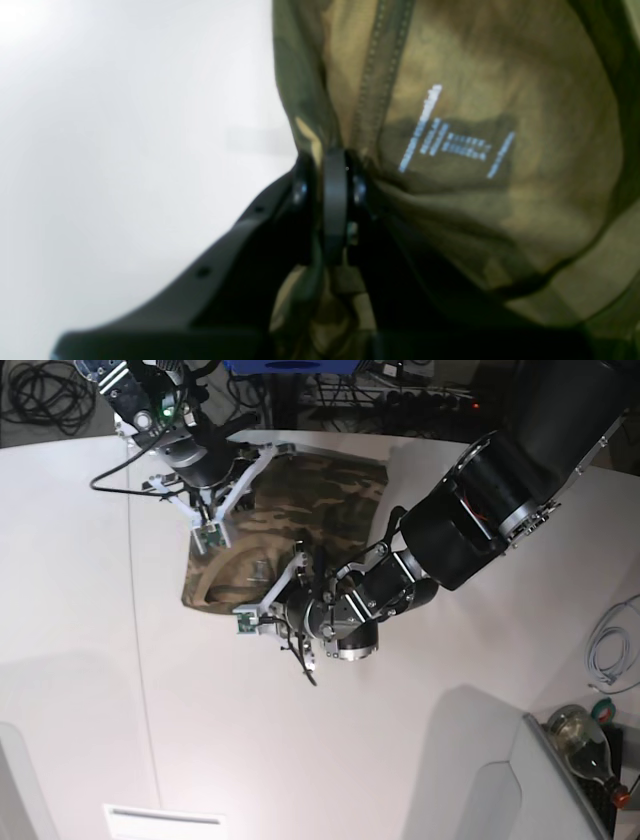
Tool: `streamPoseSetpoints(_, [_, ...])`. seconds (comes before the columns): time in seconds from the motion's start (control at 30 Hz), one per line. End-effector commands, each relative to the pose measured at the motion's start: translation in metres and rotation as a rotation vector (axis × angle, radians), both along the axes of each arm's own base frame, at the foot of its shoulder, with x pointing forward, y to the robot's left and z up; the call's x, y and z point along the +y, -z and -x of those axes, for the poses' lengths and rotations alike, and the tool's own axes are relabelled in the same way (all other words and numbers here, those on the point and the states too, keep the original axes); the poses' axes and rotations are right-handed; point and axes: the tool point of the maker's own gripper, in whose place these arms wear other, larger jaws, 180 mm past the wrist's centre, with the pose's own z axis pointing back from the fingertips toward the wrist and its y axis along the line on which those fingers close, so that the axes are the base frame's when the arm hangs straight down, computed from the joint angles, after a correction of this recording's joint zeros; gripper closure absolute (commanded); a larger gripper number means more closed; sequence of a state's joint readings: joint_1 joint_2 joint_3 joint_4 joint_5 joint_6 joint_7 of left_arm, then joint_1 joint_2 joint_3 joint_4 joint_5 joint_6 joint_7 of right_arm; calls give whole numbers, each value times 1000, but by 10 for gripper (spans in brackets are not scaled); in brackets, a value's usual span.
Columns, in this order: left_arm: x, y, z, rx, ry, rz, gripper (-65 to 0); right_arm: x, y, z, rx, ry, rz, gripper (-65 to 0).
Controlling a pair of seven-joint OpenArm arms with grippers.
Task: Layout the t-shirt on the table in an organized manner, then fold the t-shirt properly
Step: 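Hold the shirt with both grippers and straighten its edges flat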
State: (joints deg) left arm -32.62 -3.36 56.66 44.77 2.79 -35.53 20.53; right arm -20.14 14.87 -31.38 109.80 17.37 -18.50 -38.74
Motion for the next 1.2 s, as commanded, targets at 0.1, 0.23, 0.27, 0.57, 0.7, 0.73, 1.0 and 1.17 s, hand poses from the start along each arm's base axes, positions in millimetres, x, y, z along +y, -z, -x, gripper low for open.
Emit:
streamPoseSetpoints(0.1, [8,3,-1,-5,5,-49,0,14,3,-12,-25,-30,-5,-14])
streamPoseSetpoints(0.23, [8,3,-2,-7,5,-49,0,5,46,-5,73,-20,67,-14])
streamPoseSetpoints(0.27, [8,3,-2,-7,5,-49,0,4,52,-2,88,-20,78,-14])
streamPoseSetpoints(0.57, [15,5,-1,1,-7,-54,0,12,7,-13,5,-38,16,-14])
streamPoseSetpoints(0.7, [28,6,-5,-5,-18,-112,0,10,5,-14,2,-38,18,-14])
streamPoseSetpoints(0.73, [30,6,-6,-7,-19,-133,0,10,5,-14,1,-38,19,-14])
streamPoseSetpoints(1.0, [22,-5,-11,-40,1,-136,0,4,20,-9,37,-33,47,-14])
streamPoseSetpoints(1.17, [22,-5,-11,-39,0,-134,-39,4,20,-9,38,-32,48,-14])
